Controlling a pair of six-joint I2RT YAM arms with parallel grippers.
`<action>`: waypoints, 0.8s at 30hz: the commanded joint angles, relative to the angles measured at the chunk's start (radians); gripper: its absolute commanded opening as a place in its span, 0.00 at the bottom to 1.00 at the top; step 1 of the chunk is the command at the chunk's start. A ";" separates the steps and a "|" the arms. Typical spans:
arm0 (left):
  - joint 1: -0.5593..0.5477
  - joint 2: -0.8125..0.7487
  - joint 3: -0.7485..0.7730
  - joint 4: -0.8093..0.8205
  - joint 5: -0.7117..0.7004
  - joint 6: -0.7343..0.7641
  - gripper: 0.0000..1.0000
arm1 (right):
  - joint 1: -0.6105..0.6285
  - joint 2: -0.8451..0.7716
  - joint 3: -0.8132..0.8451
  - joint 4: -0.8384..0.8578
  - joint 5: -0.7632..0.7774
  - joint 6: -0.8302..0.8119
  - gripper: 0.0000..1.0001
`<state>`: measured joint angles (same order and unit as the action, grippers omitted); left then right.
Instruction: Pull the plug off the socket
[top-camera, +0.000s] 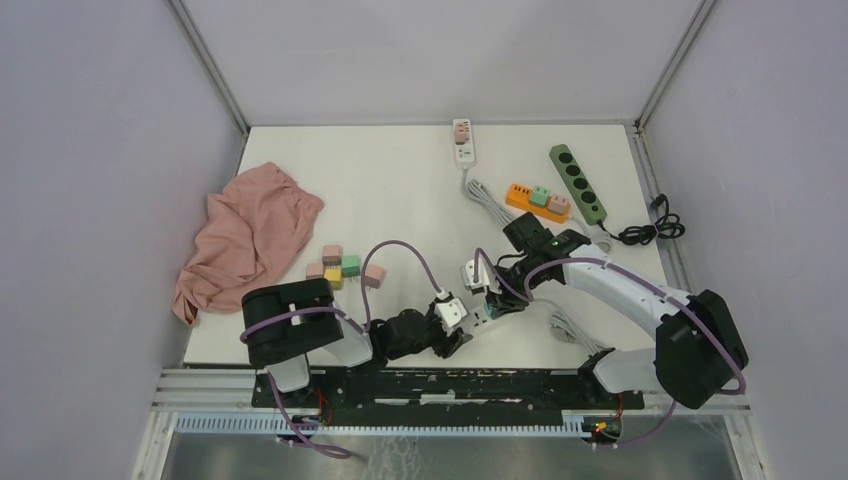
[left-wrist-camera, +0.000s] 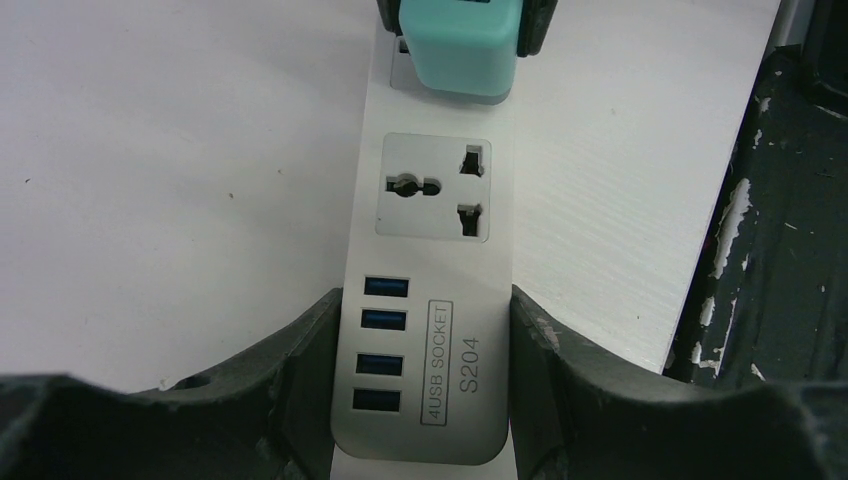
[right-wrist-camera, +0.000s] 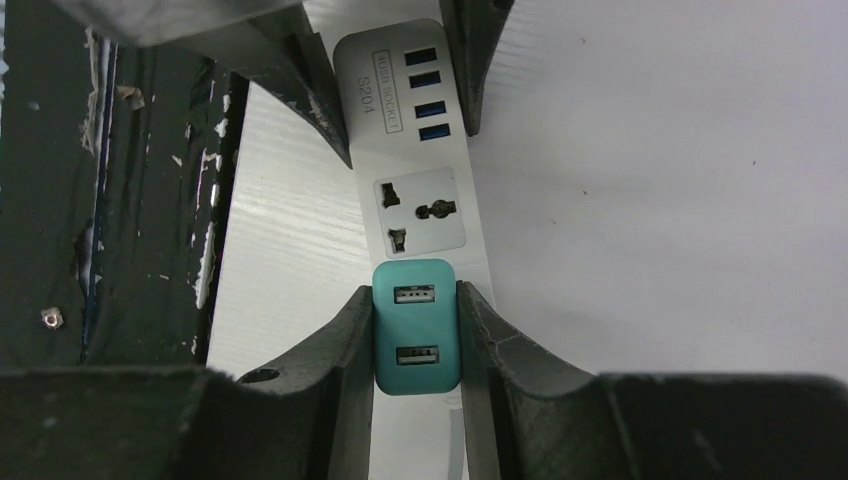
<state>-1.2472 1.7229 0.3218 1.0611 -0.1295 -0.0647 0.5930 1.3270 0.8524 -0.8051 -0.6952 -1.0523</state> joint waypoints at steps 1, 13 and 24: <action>0.001 0.023 0.016 -0.013 -0.014 0.004 0.03 | 0.019 0.000 0.022 0.207 -0.074 0.228 0.00; 0.002 0.017 0.006 -0.011 -0.013 0.005 0.03 | -0.059 -0.033 0.030 -0.063 -0.110 -0.120 0.00; 0.001 0.018 0.009 -0.016 -0.010 -0.003 0.03 | -0.076 -0.033 0.091 -0.093 -0.191 -0.050 0.00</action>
<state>-1.2457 1.7248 0.3225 1.0592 -0.1268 -0.0639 0.5442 1.3273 0.8791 -0.8932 -0.8230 -1.1385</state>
